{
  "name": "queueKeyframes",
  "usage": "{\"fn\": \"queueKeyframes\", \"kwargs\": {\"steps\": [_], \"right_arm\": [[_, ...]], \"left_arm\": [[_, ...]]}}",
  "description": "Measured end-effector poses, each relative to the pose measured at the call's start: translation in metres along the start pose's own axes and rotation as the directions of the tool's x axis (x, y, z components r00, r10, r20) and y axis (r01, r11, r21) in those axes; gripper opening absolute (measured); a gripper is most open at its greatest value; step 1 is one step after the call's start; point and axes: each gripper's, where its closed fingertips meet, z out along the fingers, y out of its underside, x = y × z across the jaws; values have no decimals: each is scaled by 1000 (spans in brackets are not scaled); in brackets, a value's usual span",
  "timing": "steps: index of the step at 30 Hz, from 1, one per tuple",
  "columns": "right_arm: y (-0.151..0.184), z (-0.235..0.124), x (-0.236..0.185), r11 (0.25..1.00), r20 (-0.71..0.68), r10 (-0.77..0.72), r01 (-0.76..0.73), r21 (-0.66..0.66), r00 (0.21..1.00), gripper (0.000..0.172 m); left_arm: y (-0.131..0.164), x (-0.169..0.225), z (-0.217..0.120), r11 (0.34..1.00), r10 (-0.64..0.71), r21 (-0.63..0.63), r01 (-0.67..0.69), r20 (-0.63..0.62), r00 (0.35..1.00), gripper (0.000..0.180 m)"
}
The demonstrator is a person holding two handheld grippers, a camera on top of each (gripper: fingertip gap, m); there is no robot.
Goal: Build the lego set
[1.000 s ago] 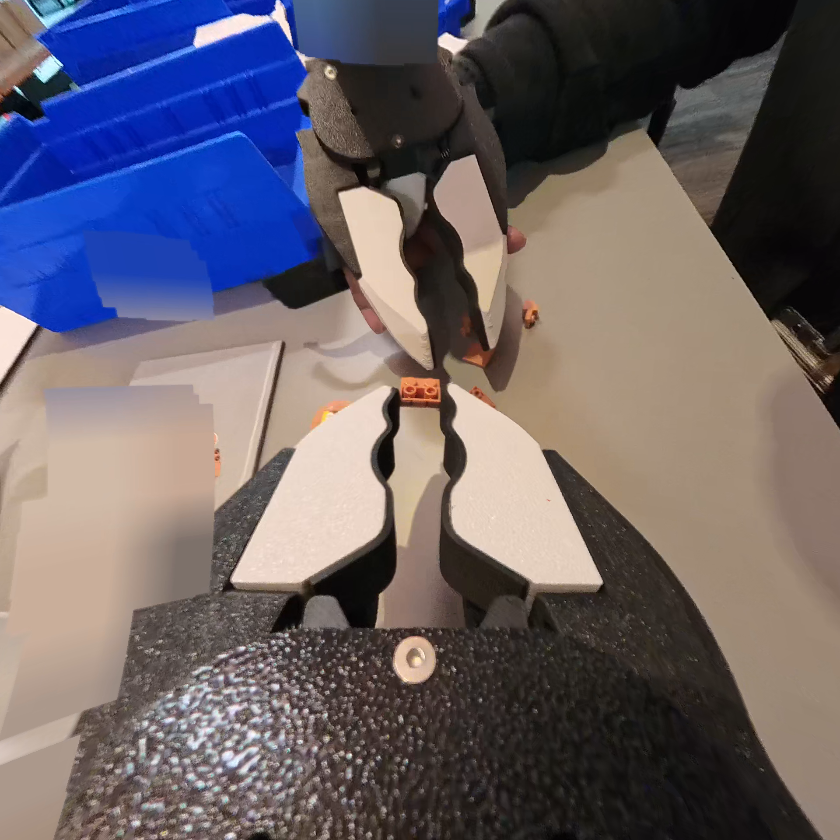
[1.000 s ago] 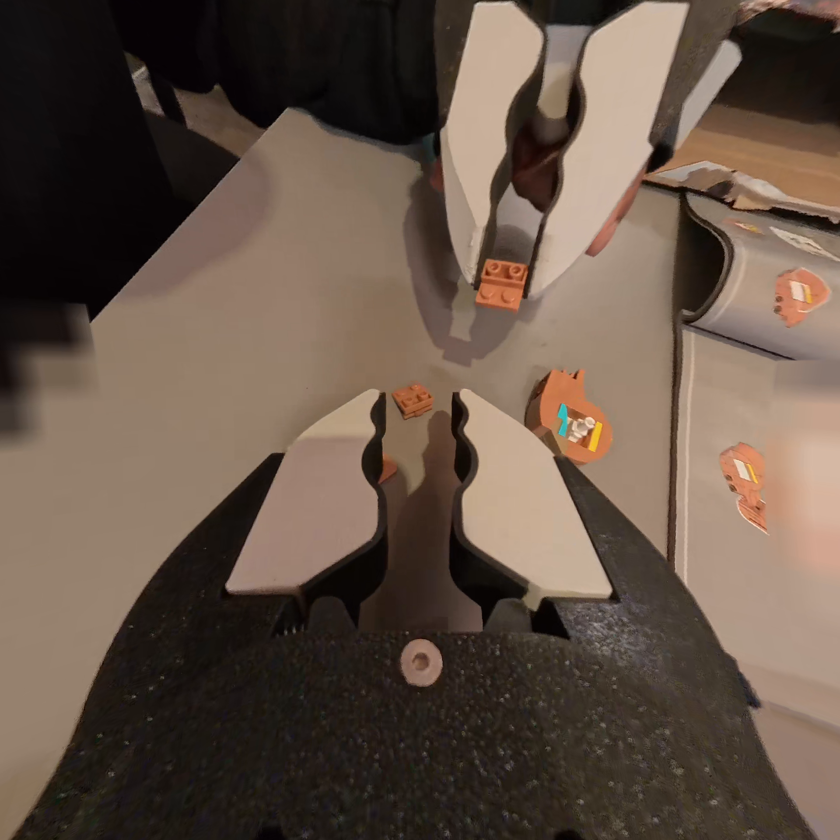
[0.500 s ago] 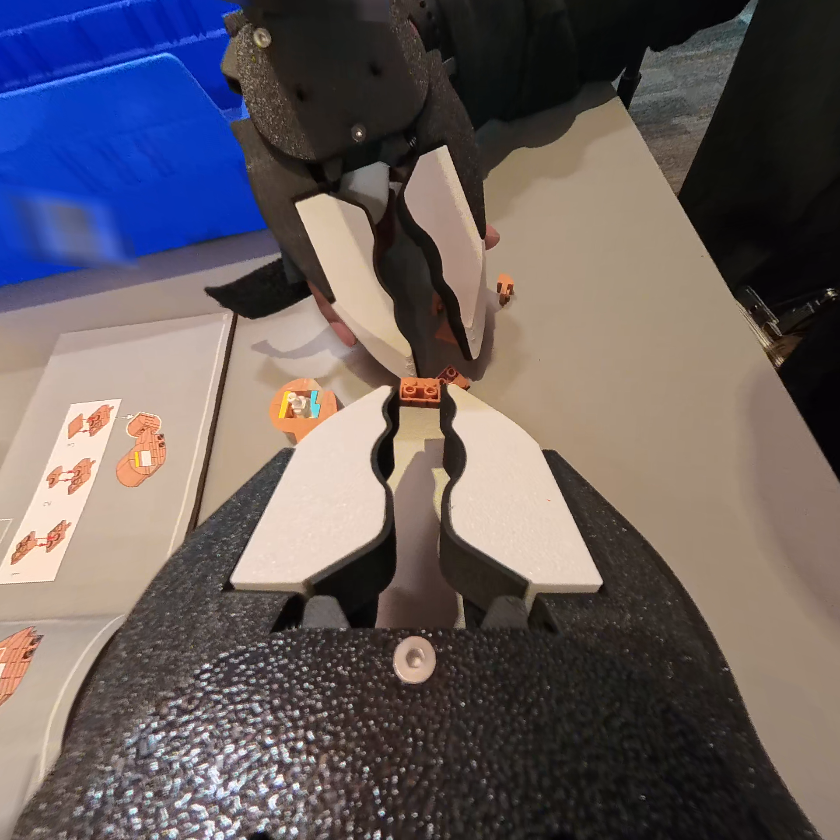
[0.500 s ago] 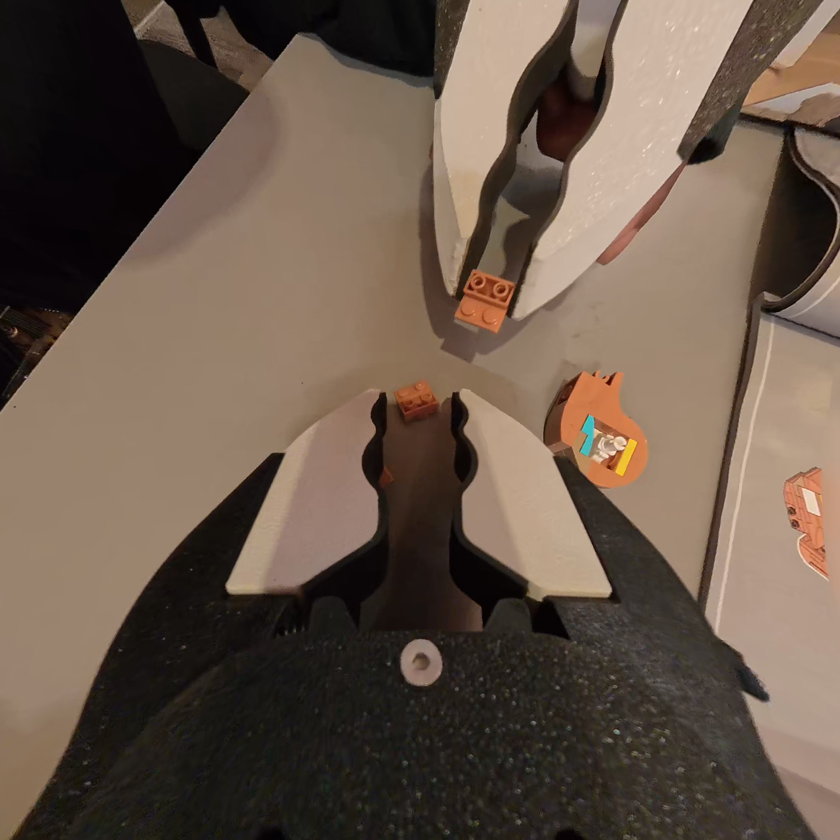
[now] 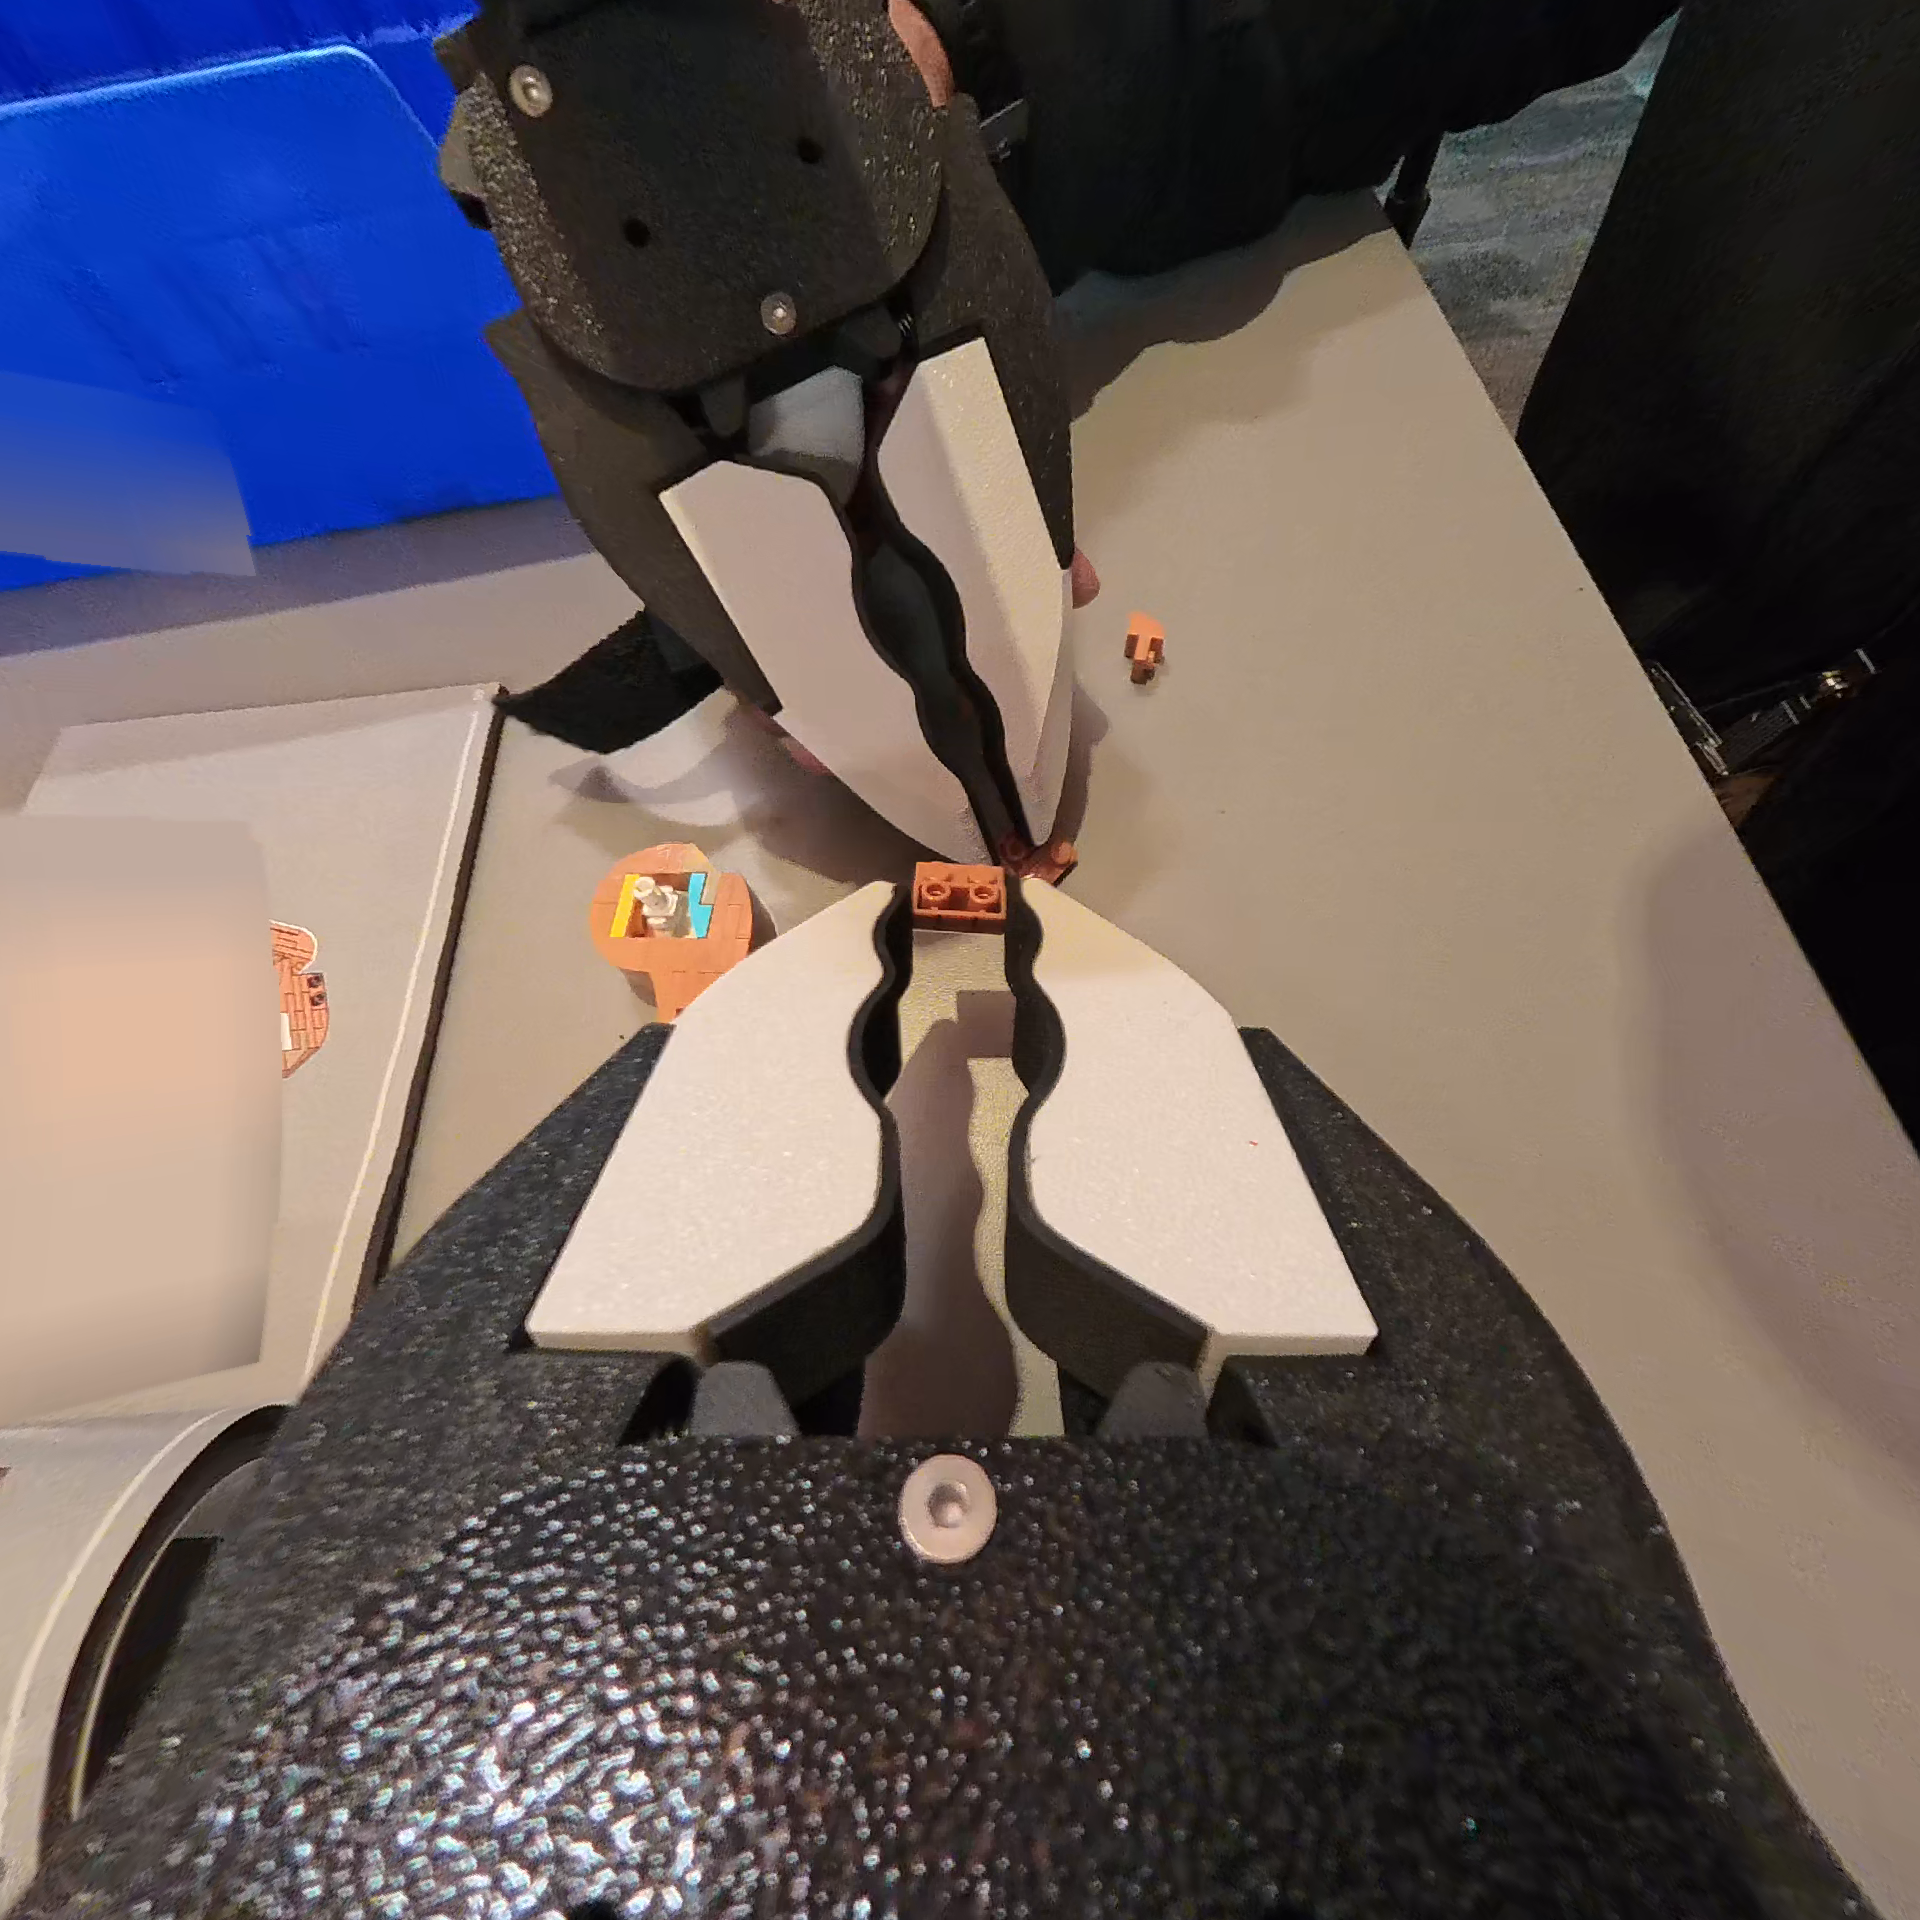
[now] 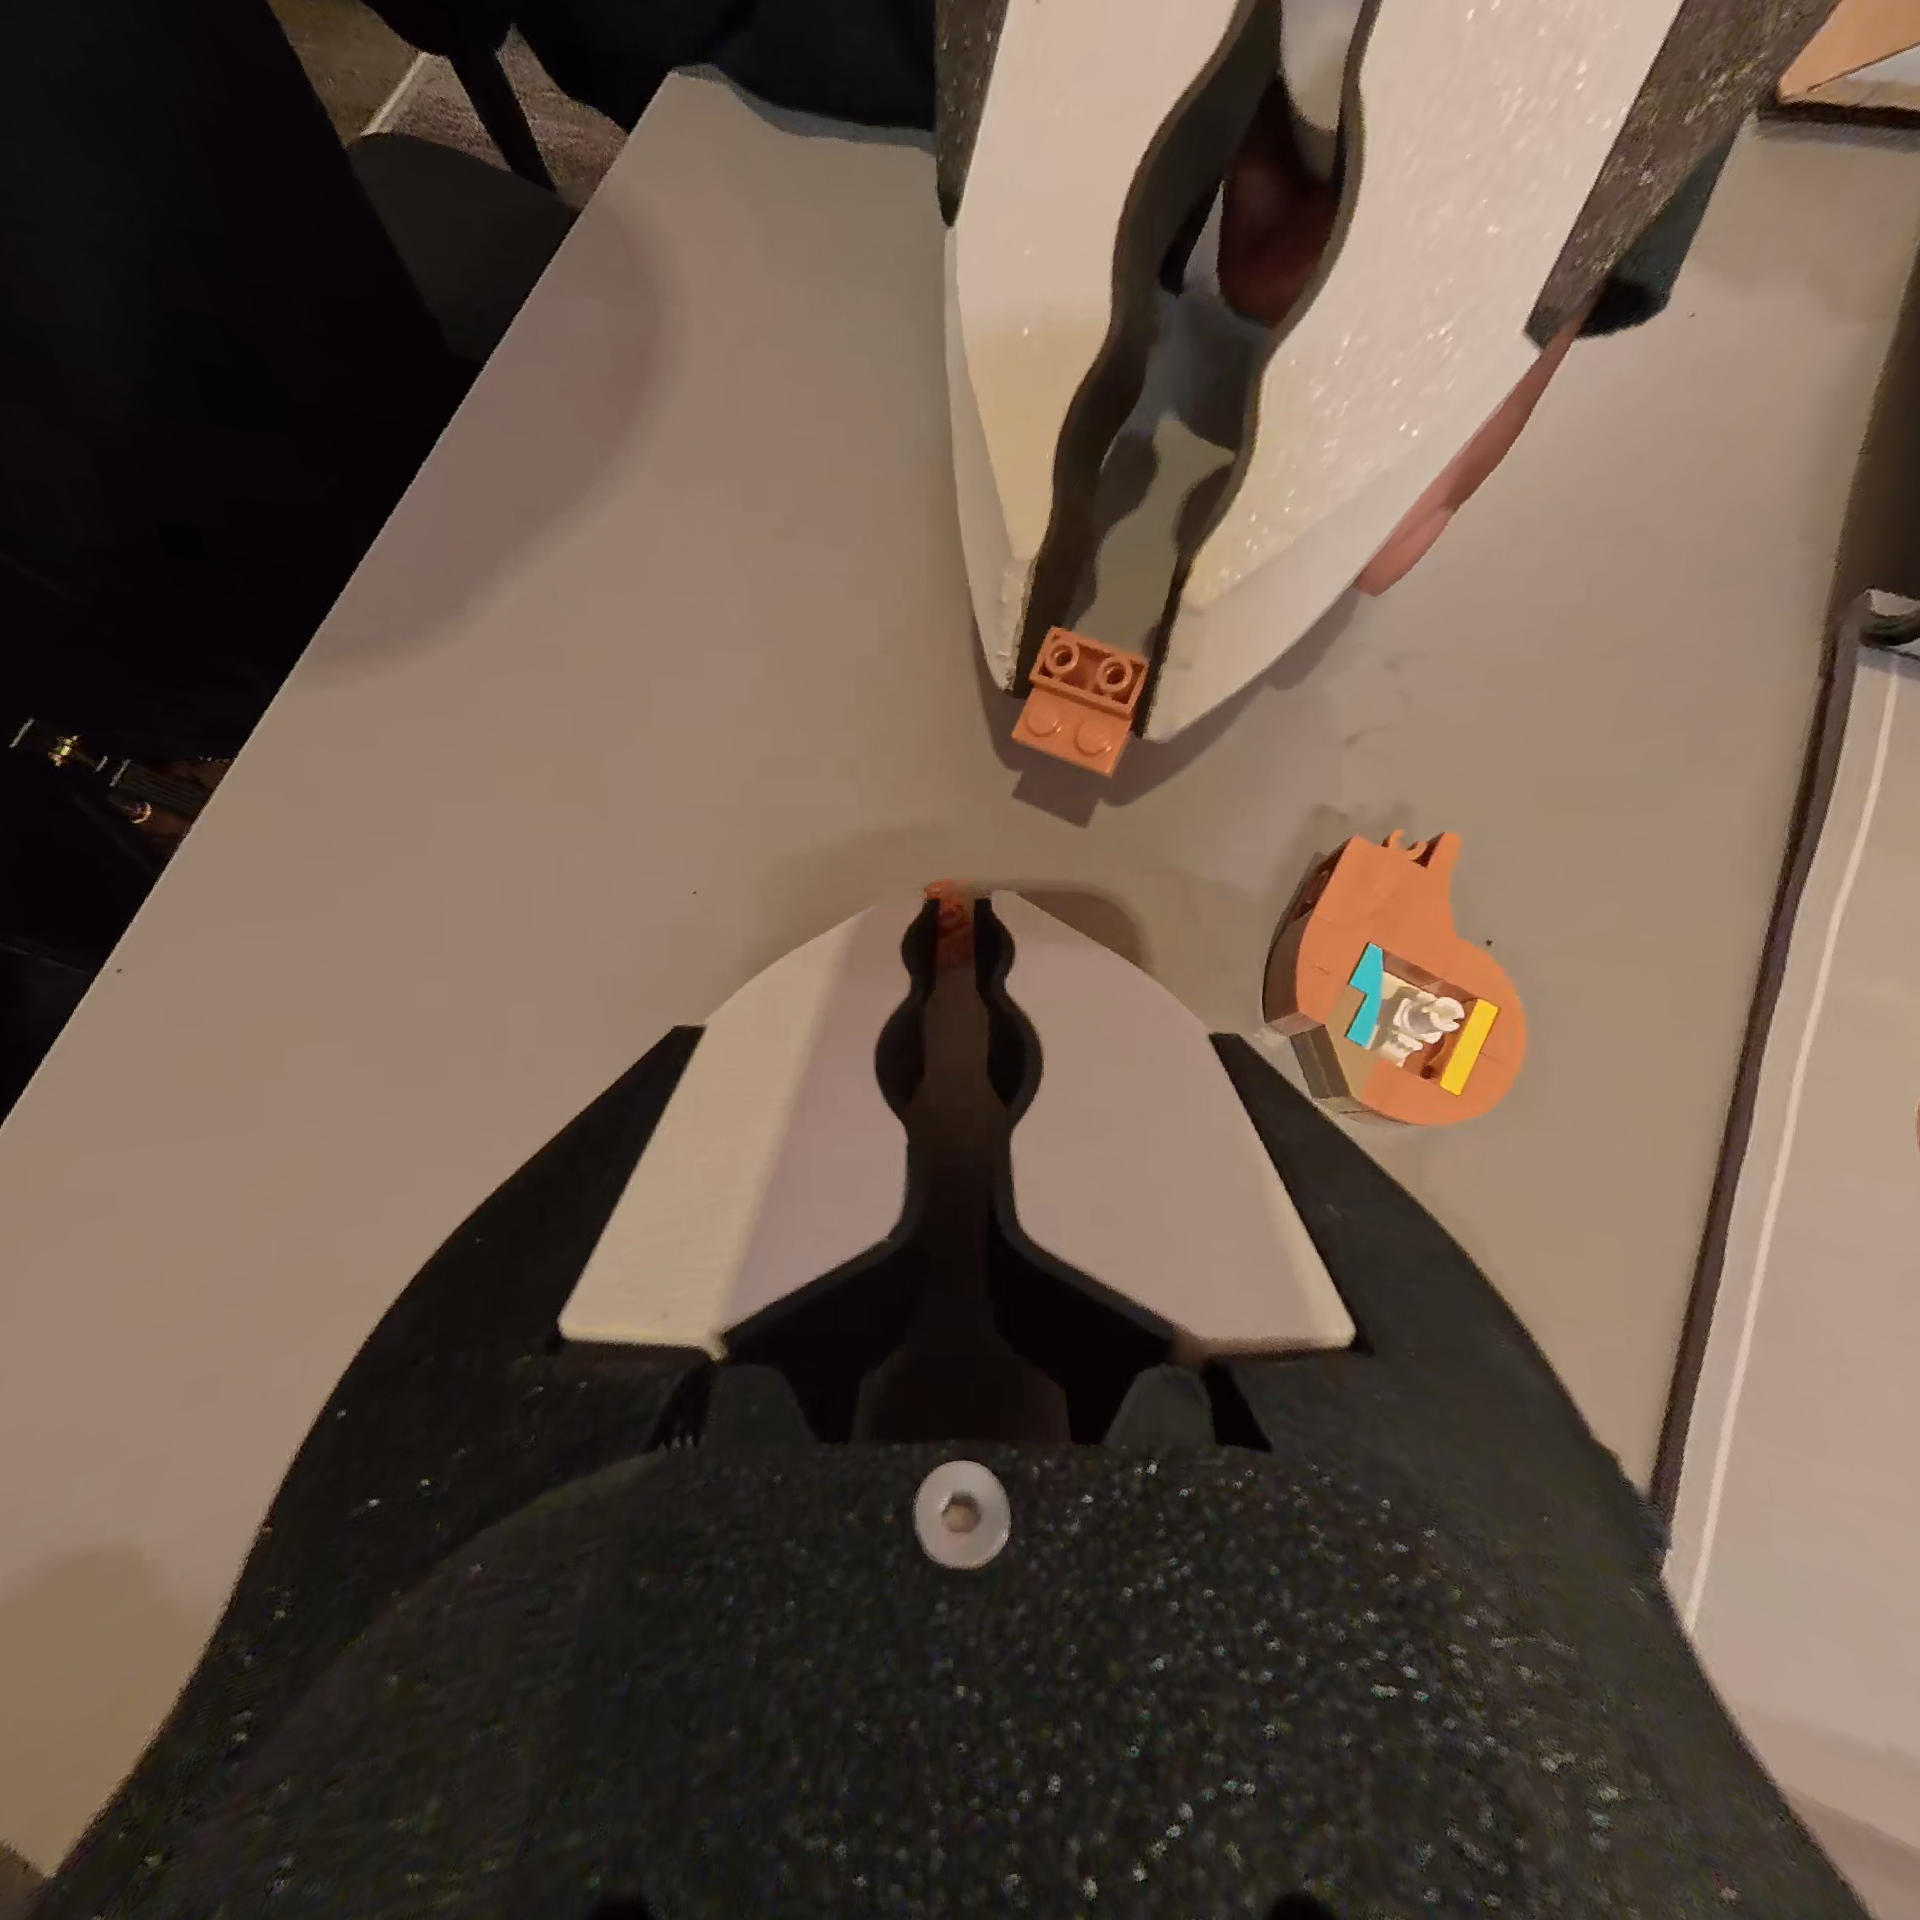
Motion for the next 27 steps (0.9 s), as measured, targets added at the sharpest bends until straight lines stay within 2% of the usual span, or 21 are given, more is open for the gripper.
{"fn": "queueKeyframes", "kwargs": {"steps": [3, 9, 13, 18, 22, 27], "right_arm": [[-1, -2, 0, 1000, -24, -12, 12, 13, 1000, 0], [-1, -7, 5, 999, -96, -25, 29, 39, 995, 0], [0, -18, 4, 995, -118, 66, -56, 84, 991, 16], [7, -17, -12, 974, -161, 226, -221, 50, 961, 27], [13, -11, -14, 967, -278, 236, -253, -27, 931, 34], [17, -12, -10, 947, -333, 291, -320, -36, 897, 38]], "left_arm": [[2, -2, 0, 1000, -14, -1, 14, 2, 1000, 17], [3, -4, 0, 1000, -30, 4, 30, 1, 1000, 17], [2, -3, 1, 1000, -25, 10, 25, -1, 1000, 16], [0, -1, 4, 1000, -11, 17, 11, -2, 1000, 17], [0, -2, 5, 1000, -11, 21, 11, 0, 1000, 16], [0, -1, 6, 1000, -1, 14, 1, 4, 1000, 16]]}}
